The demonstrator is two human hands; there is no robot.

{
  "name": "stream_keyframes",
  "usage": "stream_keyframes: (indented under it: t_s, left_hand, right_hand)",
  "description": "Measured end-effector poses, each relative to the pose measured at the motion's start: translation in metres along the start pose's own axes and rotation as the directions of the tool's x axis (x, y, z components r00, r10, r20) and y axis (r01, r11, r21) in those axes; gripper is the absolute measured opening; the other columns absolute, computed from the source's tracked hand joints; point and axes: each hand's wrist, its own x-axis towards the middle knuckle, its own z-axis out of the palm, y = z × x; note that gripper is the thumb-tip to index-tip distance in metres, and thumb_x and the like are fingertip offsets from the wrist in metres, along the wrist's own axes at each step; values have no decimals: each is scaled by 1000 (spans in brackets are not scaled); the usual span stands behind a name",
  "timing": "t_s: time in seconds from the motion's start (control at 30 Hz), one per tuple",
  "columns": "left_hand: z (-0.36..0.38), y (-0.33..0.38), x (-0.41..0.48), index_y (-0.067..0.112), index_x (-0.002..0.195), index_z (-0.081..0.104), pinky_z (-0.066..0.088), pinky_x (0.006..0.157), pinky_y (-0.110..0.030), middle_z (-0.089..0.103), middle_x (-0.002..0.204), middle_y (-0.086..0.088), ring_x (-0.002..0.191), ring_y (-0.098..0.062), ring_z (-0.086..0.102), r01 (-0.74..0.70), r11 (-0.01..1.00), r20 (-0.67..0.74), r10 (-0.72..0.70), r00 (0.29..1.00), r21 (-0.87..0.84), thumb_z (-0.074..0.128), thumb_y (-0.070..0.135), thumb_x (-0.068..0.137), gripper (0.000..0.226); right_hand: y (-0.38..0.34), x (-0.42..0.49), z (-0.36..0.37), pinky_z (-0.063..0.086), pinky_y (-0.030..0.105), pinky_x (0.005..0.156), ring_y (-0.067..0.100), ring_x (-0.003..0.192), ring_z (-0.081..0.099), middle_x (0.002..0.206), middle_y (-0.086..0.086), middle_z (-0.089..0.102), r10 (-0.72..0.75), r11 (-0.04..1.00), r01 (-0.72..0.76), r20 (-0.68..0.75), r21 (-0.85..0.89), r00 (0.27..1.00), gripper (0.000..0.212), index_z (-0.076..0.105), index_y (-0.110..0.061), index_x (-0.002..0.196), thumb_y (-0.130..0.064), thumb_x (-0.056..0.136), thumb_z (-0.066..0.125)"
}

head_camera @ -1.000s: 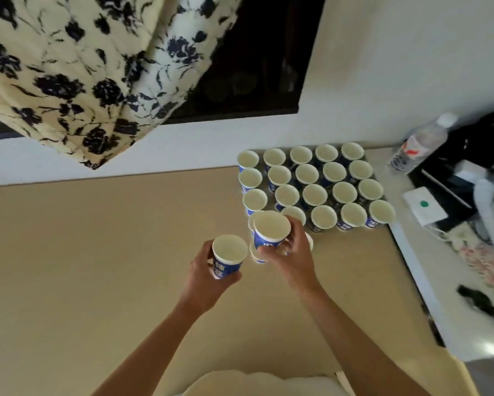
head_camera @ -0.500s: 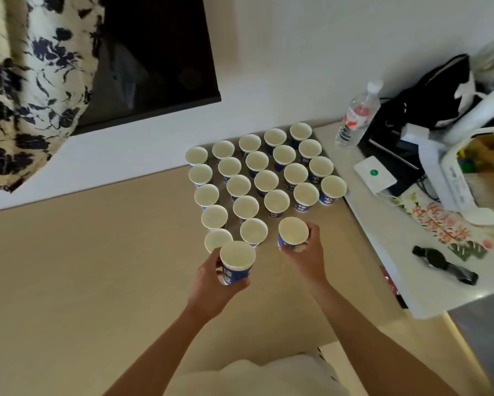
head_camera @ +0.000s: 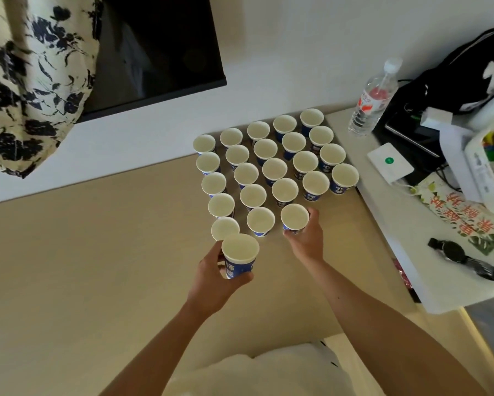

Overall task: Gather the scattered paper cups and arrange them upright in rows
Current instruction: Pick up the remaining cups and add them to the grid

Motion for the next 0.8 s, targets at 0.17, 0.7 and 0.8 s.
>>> stream_keyframes:
  t_s: [0.17,0.7,0.8]
  left_hand:
    - [0,-1,-4,28,116,59,52,77,-15,69,102,18,94,-7,65,14,1000,0,-14,1000,2,89,16,64,61]
    - [13,12,5,36,119,51,49,76,-10,66,106,22,97,0,63,20,999,-53,-18,998,39,91,20,61,72]
    - [24,21,13,27,121,50,47,74,-7,64,109,18,96,1,62,4,999,-45,-2,999,38,91,21,61,74]
  right_hand:
    - [0,6,-2,52,30,76,-2,71,59,106,-9,59,-18,1000,18,-2,7,1000,68,47,-18,125,-9,70,86]
    - [1,-44,-25,45,47,97,20,109,55,120,3,54,-108,985,135,-223,109,969,61,50,-11,128,2,73,73]
    - [-28,-60,-36,49,45,81,15,87,62,94,-6,67,-133,933,135,-28,333,991,27,62,-22,103,-18,77,70]
